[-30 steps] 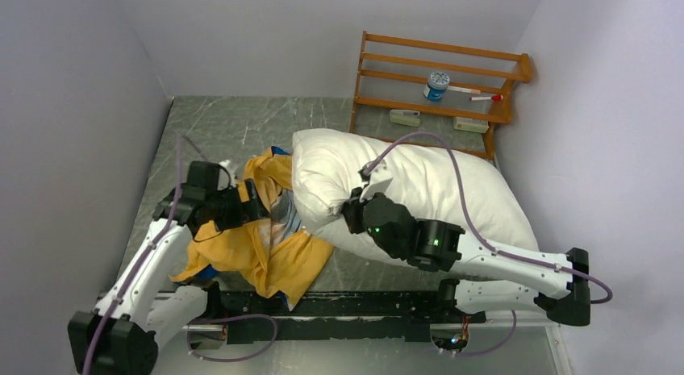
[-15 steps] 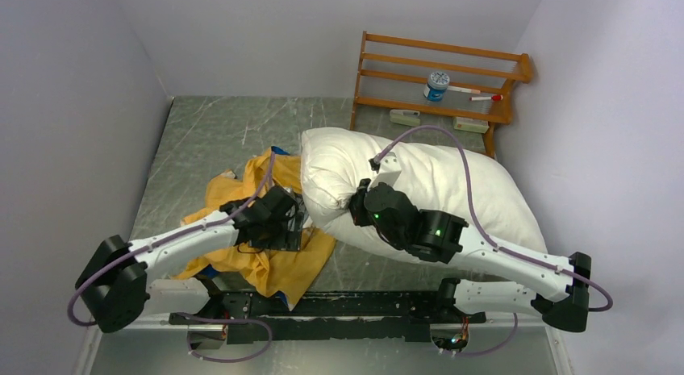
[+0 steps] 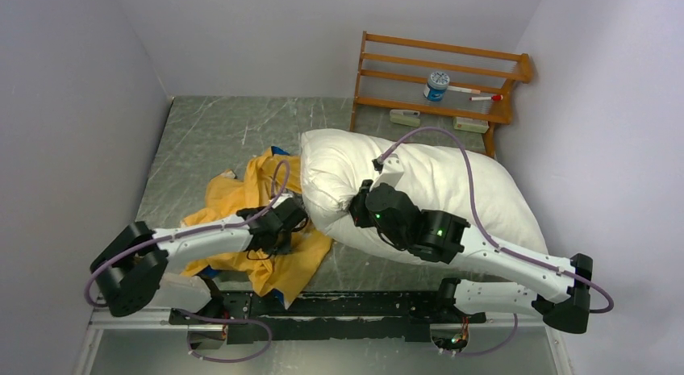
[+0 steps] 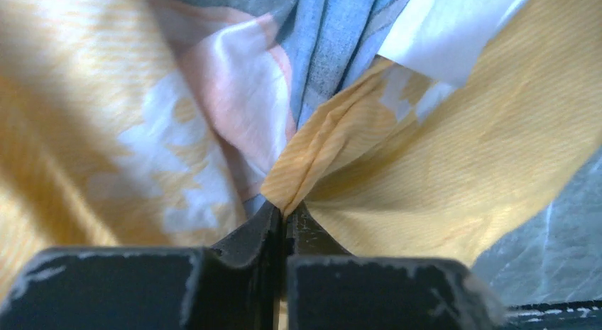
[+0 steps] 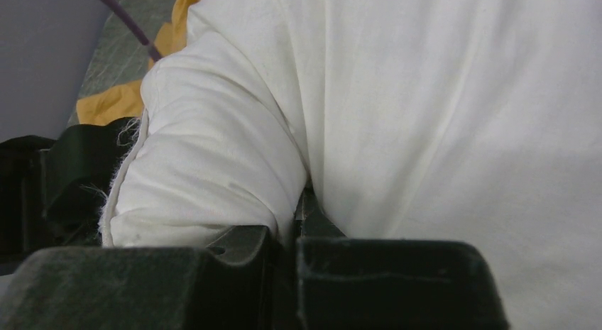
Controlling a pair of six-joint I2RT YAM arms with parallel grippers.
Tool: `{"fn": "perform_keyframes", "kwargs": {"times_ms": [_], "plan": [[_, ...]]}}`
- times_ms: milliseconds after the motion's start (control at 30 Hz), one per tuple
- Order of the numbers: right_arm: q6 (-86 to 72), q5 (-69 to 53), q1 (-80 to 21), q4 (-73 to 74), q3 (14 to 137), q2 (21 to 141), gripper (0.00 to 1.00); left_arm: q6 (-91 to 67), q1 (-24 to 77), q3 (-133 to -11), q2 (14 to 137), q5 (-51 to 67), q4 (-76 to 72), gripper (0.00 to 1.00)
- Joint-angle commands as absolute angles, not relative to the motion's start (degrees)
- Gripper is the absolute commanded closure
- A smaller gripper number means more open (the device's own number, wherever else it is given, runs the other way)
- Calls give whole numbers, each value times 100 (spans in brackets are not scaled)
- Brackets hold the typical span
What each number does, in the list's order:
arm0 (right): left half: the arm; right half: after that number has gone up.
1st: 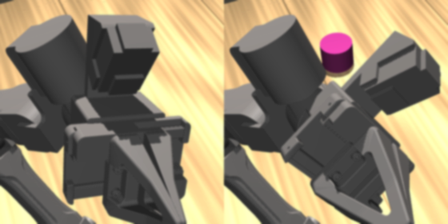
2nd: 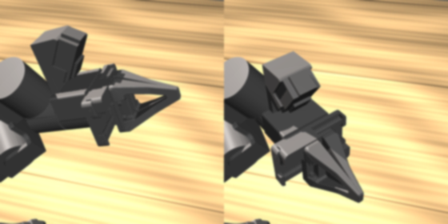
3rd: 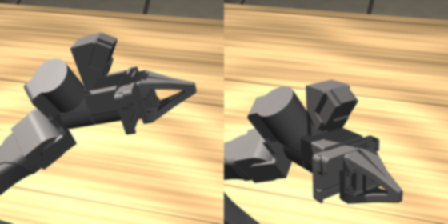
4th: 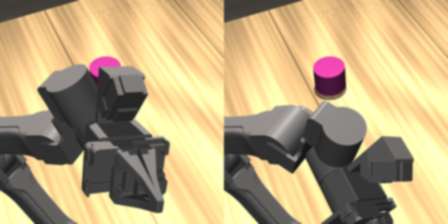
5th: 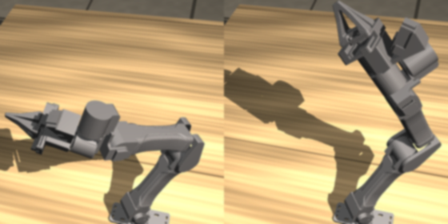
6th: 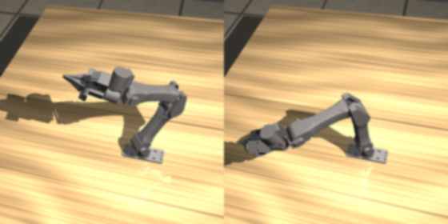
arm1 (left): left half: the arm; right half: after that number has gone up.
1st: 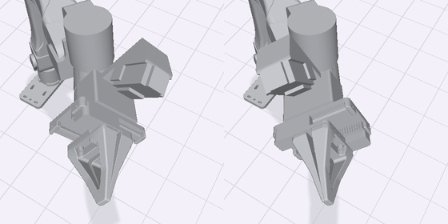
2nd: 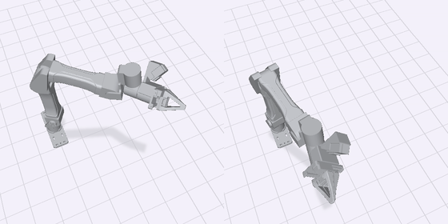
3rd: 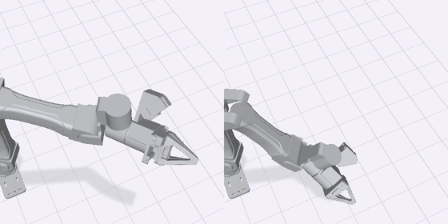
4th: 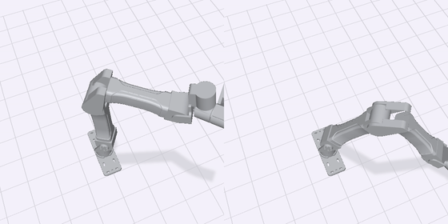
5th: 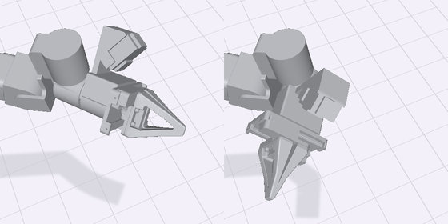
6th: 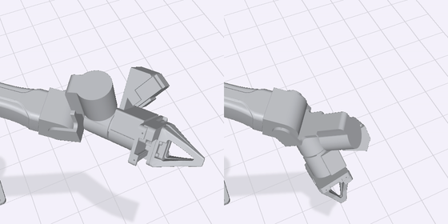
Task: Remove the pillowcase from the pillow
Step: Move the pillowcase to the center of the board.
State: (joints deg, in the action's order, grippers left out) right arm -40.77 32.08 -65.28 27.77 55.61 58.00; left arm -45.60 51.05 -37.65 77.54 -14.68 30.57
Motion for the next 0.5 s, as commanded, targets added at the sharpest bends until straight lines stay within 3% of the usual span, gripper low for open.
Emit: {"fn": "perform_keyframes", "kwargs": {"times_ms": [0,167,467], "plan": [[-4383,3634,-6390,2842,5495,5566,100,-5155,5096,-3888,6730,-2350,3781,95],[-4388,3506,-6375,2795,5404,5582,100,-4278,3903,-4856,5808,-2273,4651,95],[-4371,2948,-6358,2658,5354,5747,100,-2935,1056,-5353,5620,-1437,4905,95]]}}
